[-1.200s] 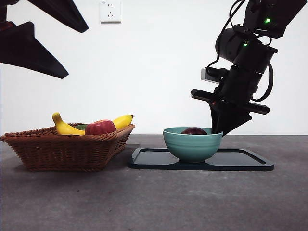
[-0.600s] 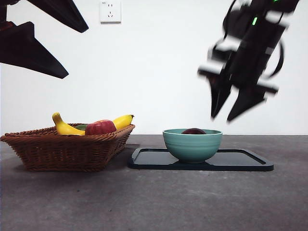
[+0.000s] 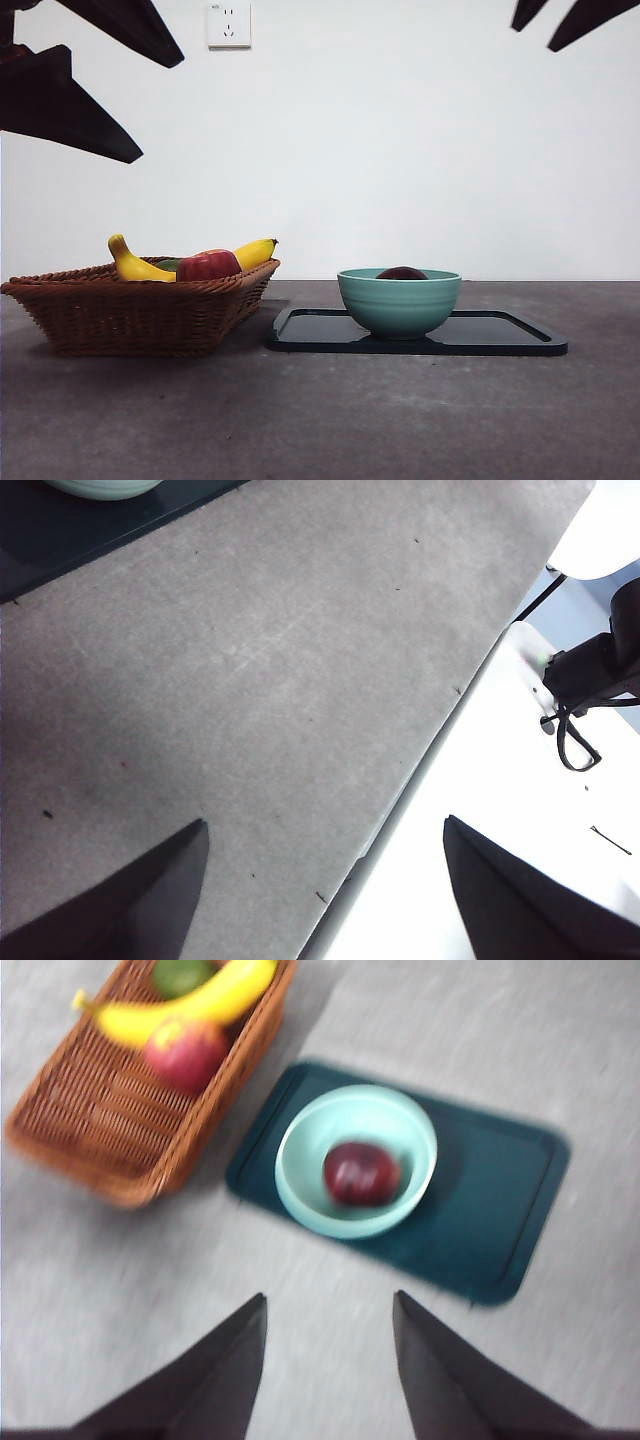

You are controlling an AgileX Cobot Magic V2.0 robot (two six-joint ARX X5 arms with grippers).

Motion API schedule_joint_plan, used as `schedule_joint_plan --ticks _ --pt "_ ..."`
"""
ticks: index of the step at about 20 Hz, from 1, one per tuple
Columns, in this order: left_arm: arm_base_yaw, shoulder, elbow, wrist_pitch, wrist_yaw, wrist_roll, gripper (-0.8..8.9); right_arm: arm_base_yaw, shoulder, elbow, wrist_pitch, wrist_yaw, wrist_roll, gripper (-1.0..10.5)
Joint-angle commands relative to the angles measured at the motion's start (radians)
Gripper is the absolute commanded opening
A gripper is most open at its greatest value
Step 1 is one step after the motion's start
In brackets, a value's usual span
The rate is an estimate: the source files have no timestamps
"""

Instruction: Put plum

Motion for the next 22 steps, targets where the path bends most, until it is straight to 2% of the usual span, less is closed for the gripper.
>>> schedule_joint_plan --ticks 1,4,8,10,22 --pt "-0.006 0.006 0.008 0.005 0.003 0.004 3.74 0.027 -0.090 -0.087 0.002 -0.002 -0.013 2.0" --pt "-0.006 0.006 0.008 0.005 0.003 0.004 3.74 0.054 -0.207 -0.212 0.005 -0.010 -0.013 2.0" --pt "-0.006 0.006 0.008 0.005 0.003 0.004 3.74 0.072 -0.329 -0.353 0.012 -0.111 -0.008 2.0" --pt "-0.006 0.006 0.008 0.005 0.003 0.004 3.74 0.075 -0.359 -0.397 0.013 -0.134 -0.007 2.0" --pt "-0.006 0.006 0.008 0.004 0.003 0.001 3.74 0.075 -0.373 -0.420 0.038 -0.135 -0.005 2.0"
